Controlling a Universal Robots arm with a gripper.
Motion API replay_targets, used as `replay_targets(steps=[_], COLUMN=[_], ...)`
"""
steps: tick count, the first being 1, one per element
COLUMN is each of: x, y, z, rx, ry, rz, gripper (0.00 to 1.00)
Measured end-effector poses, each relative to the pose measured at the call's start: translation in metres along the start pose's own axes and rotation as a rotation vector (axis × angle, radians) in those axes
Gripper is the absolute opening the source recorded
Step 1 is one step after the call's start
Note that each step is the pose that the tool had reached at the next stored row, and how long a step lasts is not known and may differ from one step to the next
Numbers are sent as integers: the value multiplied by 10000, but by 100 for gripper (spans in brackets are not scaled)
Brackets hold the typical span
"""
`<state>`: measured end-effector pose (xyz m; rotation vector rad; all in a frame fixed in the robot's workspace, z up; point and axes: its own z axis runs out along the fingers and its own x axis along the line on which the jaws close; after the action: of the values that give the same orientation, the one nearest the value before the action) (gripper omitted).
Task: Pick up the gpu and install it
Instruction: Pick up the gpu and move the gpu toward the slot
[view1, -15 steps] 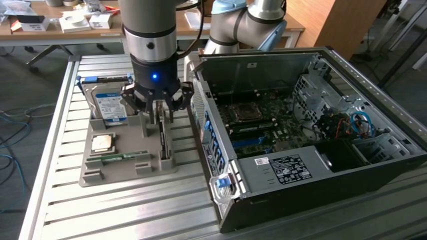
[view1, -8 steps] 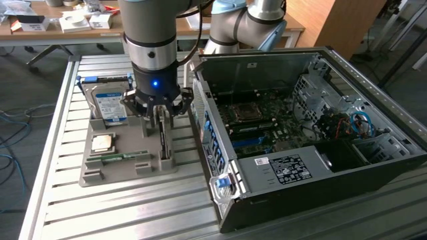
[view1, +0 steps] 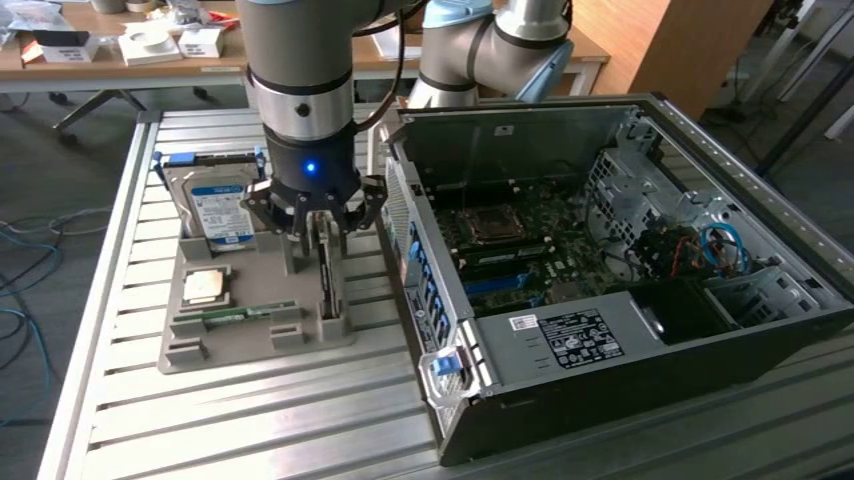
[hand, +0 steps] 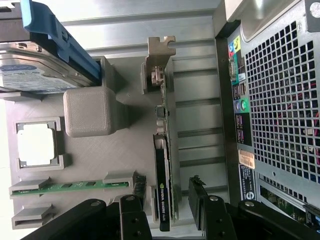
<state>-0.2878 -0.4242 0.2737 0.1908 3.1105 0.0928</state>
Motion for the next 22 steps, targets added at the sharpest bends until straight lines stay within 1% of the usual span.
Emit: replay_targets(steps=[8, 19, 22], x=[0, 3, 4], y=[0, -11, -12], z=[4, 174, 188], rx=[-2, 0, 0], ry=[-2, 0, 1], rz=[0, 0, 0], gripper=[47, 47, 47])
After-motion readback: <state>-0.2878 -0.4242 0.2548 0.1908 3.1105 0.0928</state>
